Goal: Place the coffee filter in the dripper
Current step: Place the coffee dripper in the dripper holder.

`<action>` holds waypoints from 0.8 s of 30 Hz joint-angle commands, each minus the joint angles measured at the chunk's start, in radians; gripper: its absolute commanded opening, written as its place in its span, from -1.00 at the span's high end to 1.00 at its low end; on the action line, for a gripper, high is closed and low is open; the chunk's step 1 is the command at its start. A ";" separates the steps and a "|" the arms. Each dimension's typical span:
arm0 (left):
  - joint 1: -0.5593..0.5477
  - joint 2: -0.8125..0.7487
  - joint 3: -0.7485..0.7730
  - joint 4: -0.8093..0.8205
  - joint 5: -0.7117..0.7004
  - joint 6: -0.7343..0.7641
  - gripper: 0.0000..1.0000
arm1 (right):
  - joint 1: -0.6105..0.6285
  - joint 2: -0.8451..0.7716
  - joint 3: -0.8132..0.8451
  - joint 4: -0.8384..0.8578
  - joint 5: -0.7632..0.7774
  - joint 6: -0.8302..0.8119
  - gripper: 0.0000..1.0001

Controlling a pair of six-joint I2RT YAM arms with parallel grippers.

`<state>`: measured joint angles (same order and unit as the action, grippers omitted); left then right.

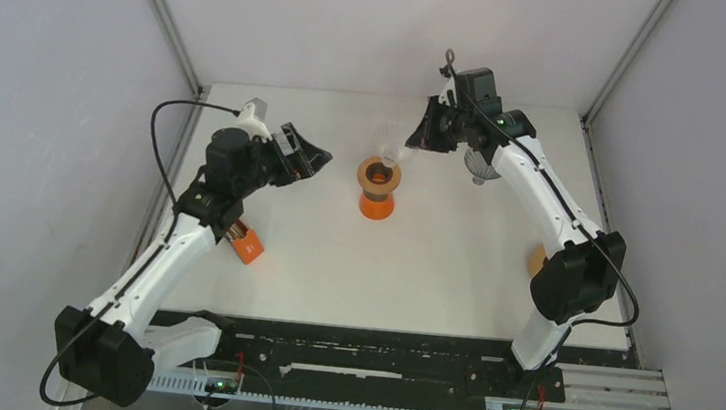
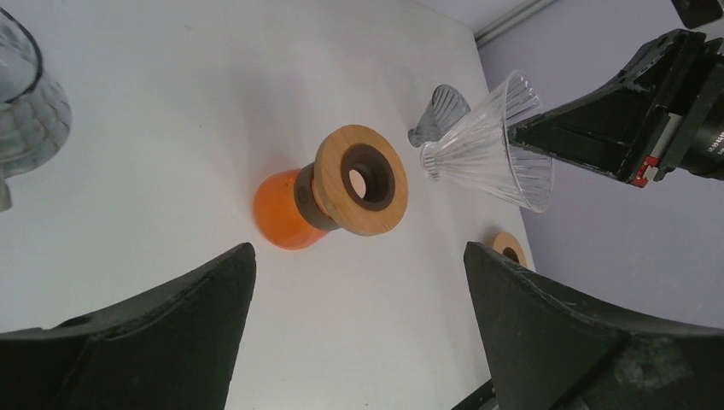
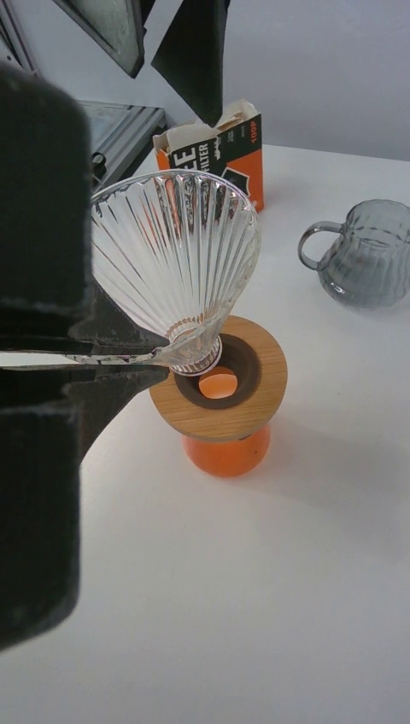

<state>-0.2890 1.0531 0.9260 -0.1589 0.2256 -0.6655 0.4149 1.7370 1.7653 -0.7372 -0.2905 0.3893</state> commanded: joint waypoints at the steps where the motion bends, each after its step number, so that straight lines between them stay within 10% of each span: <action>1: -0.026 0.053 0.079 0.101 0.028 -0.040 -0.90 | 0.021 0.013 0.052 0.019 -0.012 -0.026 1.00; 24: -0.088 0.348 0.273 0.162 0.104 -0.063 -0.47 | 0.069 0.116 0.115 0.006 0.034 -0.067 1.00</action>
<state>-0.3691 1.3766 1.1160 -0.0334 0.2958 -0.7197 0.4740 1.8526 1.8290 -0.7586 -0.2676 0.3412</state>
